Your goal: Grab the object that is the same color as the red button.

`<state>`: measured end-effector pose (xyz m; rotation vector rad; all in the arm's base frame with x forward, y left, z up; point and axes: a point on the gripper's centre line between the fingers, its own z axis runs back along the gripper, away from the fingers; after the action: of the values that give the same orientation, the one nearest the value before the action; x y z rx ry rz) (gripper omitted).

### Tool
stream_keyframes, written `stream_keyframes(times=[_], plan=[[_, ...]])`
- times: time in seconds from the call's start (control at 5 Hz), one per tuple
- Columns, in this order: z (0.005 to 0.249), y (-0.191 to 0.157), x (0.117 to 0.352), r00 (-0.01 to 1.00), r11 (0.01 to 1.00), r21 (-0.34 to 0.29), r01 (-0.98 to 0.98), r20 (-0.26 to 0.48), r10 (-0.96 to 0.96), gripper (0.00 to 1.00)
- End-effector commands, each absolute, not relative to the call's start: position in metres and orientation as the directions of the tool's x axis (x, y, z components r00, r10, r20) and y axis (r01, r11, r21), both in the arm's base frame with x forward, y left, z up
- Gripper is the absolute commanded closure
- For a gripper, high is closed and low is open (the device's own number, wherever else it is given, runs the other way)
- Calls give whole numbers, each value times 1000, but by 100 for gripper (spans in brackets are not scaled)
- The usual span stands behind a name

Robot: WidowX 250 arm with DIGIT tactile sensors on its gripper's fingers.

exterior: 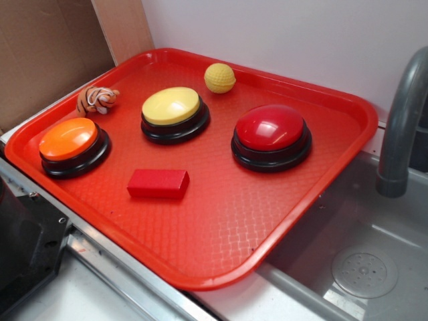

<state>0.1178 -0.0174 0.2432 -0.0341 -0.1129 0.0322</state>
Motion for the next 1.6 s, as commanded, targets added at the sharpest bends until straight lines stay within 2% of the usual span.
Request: stream_keyframes(times=[0.0, 0.2, 0.4, 0.6, 0.8, 1.0, 1.2, 1.4], plan=[[243, -17, 118, 993, 999, -36, -30, 112, 34, 0], [227, -14, 141, 995, 1000, 0, 1, 96, -1, 0], [217, -32, 161, 992, 996, -3, 92, 82, -92, 0], [204, -72, 164, 970, 971, 18, 237, 55, -237, 0], [186, -92, 138, 882, 882, 30, 470, 21, -471, 0], [151, -66, 97, 738, 738, 23, 675, -5, -675, 0], [117, -51, 103, 662, 661, 40, 749, -26, -749, 0], [77, -46, 116, 682, 682, 24, 731, 1, -731, 0]])
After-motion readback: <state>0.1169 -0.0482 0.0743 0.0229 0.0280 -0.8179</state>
